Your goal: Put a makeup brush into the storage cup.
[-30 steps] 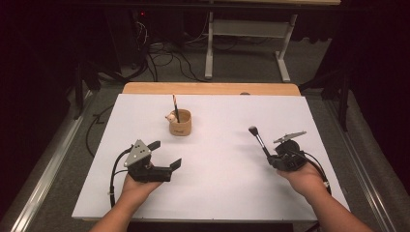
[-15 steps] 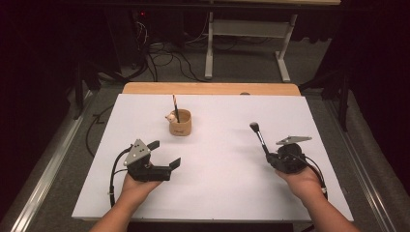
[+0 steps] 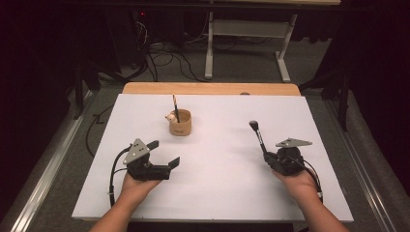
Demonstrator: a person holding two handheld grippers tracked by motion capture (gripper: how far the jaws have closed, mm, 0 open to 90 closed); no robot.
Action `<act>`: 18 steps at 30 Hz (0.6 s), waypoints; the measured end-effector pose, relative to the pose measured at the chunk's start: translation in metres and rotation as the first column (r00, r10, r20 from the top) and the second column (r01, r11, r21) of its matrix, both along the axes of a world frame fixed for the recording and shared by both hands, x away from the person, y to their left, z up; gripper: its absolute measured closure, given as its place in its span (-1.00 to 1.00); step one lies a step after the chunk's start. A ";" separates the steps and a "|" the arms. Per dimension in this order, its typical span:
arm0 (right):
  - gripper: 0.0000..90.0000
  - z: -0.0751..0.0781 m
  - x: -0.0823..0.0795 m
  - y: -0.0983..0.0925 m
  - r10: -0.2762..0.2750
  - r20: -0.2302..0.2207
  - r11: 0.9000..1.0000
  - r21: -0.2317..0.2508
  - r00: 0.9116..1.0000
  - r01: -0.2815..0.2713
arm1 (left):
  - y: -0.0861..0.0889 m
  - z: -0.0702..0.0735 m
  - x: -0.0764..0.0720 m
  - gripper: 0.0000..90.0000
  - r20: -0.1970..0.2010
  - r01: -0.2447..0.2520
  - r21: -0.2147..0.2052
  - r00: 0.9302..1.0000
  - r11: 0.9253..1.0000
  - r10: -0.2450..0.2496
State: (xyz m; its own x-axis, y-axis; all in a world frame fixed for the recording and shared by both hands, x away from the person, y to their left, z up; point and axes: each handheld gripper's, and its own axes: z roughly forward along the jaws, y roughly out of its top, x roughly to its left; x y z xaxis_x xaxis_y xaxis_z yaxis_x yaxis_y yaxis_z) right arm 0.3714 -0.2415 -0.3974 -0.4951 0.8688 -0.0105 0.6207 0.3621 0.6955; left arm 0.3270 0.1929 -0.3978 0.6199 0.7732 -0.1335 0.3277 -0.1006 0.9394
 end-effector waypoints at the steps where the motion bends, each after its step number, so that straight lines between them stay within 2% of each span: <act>1: 0.81 0.000 0.000 0.000 0.000 0.012 1.000 0.005 1.000 0.000 | 0.000 0.000 0.000 -0.95 0.000 -0.001 -0.001 1.000 1.000 0.001; 11: 0.81 -0.003 -0.001 -0.004 -0.036 0.096 0.997 0.074 0.995 0.029 | -0.001 -0.001 0.001 -0.95 -0.006 -0.004 0.001 1.000 1.000 0.004; 18: 0.81 -0.009 -0.003 -0.008 -0.055 0.148 0.994 0.101 0.987 0.040 | -0.001 -0.003 0.001 -0.95 -0.007 -0.001 0.010 1.000 1.000 0.001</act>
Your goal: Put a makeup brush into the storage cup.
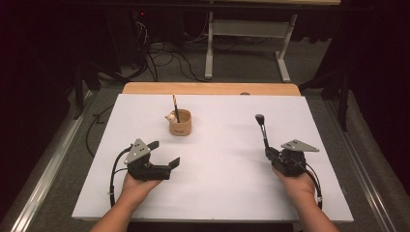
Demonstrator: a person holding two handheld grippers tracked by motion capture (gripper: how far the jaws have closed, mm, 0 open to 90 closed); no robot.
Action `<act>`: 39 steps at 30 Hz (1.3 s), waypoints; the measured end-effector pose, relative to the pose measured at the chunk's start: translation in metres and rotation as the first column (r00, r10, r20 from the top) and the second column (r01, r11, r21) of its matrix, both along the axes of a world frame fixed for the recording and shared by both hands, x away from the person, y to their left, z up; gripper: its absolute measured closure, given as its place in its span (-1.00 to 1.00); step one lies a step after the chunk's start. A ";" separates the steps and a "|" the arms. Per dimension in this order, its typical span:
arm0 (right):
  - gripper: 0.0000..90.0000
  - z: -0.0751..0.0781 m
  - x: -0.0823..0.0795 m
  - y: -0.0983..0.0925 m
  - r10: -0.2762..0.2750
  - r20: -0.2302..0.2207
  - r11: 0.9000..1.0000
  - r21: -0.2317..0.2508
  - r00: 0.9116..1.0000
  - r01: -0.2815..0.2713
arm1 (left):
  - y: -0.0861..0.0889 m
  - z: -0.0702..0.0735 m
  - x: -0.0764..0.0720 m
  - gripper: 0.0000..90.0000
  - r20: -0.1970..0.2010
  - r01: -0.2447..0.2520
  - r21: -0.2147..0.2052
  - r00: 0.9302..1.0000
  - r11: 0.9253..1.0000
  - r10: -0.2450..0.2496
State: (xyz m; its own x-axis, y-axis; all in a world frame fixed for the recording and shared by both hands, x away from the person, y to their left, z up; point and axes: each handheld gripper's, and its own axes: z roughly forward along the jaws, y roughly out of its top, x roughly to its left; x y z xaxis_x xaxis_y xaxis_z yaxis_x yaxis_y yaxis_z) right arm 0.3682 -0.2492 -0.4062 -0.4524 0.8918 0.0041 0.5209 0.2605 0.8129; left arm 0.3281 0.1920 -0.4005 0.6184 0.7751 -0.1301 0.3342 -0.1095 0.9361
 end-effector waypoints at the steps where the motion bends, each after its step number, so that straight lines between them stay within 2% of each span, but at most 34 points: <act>1: 0.81 -0.001 0.000 -0.001 0.000 0.011 1.000 -0.001 1.000 0.000 | 0.000 0.000 0.000 -0.95 0.001 -0.003 -0.006 1.000 1.000 0.003; 5: 0.81 -0.003 -0.002 -0.002 -0.004 0.027 1.000 0.026 1.000 0.003 | 0.000 -0.001 0.000 -0.95 -0.001 -0.002 -0.001 1.000 1.000 0.002; 8: 0.81 -0.003 -0.004 -0.001 0.006 0.047 1.000 0.014 0.999 -0.007 | -0.001 -0.001 0.001 -0.95 -0.001 -0.006 -0.004 1.000 1.000 0.006; 20: 0.81 -0.005 -0.007 -0.001 0.008 0.088 0.999 0.048 0.996 -0.012 | -0.001 -0.003 0.001 -0.96 -0.008 -0.006 0.008 1.000 1.000 0.006; 26: 0.81 -0.005 -0.008 -0.003 0.003 0.111 0.999 0.052 0.994 -0.009 | -0.001 -0.005 0.002 -0.96 -0.016 -0.012 -0.002 1.000 1.000 0.012; 34: 0.81 -0.003 -0.010 -0.002 0.014 0.167 0.998 0.054 0.986 -0.023 | -0.001 -0.010 0.003 -0.96 -0.030 -0.022 0.008 0.999 1.000 0.023; 39: 0.81 -0.002 -0.012 0.000 0.019 0.200 0.998 0.063 0.980 -0.032 | 0.001 -0.010 0.001 -0.96 -0.018 -0.028 0.007 0.999 1.000 0.028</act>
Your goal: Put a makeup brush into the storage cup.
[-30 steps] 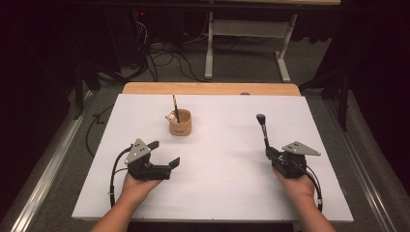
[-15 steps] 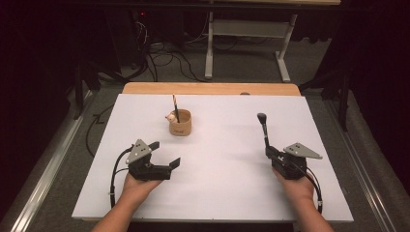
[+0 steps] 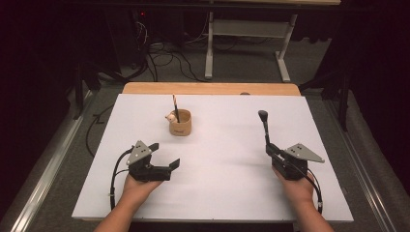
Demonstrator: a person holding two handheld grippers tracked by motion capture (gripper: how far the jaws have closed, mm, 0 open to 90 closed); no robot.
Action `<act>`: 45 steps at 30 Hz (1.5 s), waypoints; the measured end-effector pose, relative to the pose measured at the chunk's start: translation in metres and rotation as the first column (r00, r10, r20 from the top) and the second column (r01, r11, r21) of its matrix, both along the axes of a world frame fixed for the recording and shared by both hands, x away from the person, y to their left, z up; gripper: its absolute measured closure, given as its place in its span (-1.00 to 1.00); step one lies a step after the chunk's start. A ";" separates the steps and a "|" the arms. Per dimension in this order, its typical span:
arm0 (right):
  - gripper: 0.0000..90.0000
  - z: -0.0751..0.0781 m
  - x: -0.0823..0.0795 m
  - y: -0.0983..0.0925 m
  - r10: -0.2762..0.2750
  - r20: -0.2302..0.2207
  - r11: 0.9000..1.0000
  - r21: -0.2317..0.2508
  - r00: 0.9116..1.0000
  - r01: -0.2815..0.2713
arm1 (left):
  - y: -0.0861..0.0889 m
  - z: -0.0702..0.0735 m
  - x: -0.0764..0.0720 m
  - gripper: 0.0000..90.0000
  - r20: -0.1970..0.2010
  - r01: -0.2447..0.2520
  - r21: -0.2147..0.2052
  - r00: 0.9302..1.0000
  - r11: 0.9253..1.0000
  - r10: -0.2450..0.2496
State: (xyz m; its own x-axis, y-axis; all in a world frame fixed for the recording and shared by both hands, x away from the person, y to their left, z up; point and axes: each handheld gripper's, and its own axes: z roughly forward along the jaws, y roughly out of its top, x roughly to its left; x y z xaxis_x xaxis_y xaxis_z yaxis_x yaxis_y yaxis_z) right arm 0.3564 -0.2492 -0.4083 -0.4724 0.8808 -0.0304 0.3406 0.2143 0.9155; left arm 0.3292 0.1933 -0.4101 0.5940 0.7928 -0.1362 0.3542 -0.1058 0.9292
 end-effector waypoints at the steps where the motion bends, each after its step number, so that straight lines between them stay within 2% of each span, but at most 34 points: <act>1: 0.81 0.000 0.000 0.001 0.000 0.006 1.000 -0.001 1.000 0.000 | 0.000 0.000 0.000 -0.96 -0.003 0.004 -0.007 1.000 1.000 -0.004; 7: 0.81 0.000 0.000 0.002 0.004 0.027 1.000 0.019 1.000 -0.005 | 0.002 0.001 0.000 -0.96 0.001 0.005 -0.016 1.000 1.000 -0.005; 16: 0.81 0.004 0.001 0.008 0.027 0.033 0.999 0.038 0.999 -0.028 | 0.003 0.002 0.000 -0.96 0.011 0.005 -0.027 1.000 1.000 -0.005; 20: 0.81 0.010 0.002 0.017 0.063 0.057 0.997 0.034 0.996 -0.065 | 0.003 0.002 0.000 -0.96 0.009 0.003 -0.030 1.000 1.000 -0.003; 26: 0.81 0.016 0.007 0.026 0.077 0.082 0.996 0.039 0.994 -0.081 | 0.002 0.002 0.000 -0.96 0.010 0.003 -0.018 1.000 1.000 -0.003; 39: 0.81 0.020 0.012 0.050 0.124 0.107 0.991 0.034 0.986 -0.128 | 0.002 0.002 0.000 -0.96 0.004 0.005 -0.025 1.000 1.000 -0.005; 45: 0.81 0.020 0.008 0.062 0.151 0.116 0.987 0.036 0.982 -0.156 | -0.002 0.005 -0.003 -0.96 0.020 0.015 -0.023 1.000 1.000 -0.015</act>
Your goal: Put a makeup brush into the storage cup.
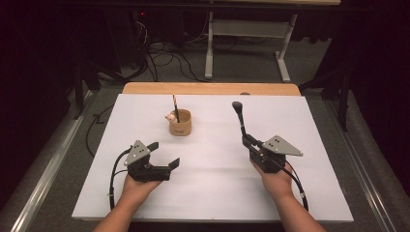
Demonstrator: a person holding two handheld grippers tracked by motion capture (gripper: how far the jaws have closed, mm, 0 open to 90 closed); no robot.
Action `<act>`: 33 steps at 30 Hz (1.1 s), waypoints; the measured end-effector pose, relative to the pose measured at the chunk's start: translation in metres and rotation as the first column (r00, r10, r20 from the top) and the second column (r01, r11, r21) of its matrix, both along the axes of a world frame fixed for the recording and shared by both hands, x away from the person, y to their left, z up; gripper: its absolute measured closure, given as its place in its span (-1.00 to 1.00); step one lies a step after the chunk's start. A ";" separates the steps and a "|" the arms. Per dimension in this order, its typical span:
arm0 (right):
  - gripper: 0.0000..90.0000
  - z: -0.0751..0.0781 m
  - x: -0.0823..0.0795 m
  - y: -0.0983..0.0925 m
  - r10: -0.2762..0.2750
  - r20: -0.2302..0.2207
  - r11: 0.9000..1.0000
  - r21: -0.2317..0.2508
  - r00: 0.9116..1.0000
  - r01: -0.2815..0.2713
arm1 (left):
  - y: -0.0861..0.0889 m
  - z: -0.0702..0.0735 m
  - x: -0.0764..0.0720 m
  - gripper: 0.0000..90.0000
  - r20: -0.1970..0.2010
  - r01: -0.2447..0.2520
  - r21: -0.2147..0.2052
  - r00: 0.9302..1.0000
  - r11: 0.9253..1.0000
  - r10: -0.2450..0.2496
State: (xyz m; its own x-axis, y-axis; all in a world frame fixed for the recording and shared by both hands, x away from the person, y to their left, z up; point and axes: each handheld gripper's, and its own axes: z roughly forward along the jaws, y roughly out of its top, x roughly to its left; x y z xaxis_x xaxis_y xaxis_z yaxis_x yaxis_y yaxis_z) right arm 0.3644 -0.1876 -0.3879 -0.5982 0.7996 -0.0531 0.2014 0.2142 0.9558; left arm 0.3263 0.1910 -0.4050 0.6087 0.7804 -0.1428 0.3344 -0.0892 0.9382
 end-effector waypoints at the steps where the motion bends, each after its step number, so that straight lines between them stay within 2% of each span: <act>1: 0.81 0.000 0.000 0.001 0.009 0.006 1.000 -0.003 1.000 -0.009 | -0.001 0.000 0.000 -0.96 0.001 0.003 0.002 1.000 1.000 -0.003; 7: 0.81 -0.003 -0.007 0.007 0.029 0.006 1.000 -0.001 1.000 -0.029 | -0.006 0.001 -0.001 -0.96 0.006 0.017 0.014 1.000 1.000 -0.017; 10: 0.81 -0.003 -0.010 0.007 0.040 0.020 0.999 0.004 0.999 -0.040 | -0.008 0.001 -0.001 -0.96 0.009 0.021 0.014 1.000 1.000 -0.022; 21: 0.81 -0.006 -0.014 0.002 0.042 0.015 0.999 0.013 0.999 -0.042 | -0.026 0.010 0.007 -0.95 0.022 0.044 0.060 0.999 0.997 -0.045; 26: 0.81 -0.008 -0.014 0.001 0.038 0.019 0.999 -0.004 0.999 -0.038 | -0.033 0.015 0.014 -0.95 0.025 0.056 0.053 0.998 0.997 -0.058; 33: 0.81 -0.008 -0.013 0.000 0.035 0.021 0.999 -0.003 0.999 -0.035 | -0.047 0.025 0.023 -0.95 0.041 0.074 0.034 0.996 0.997 -0.075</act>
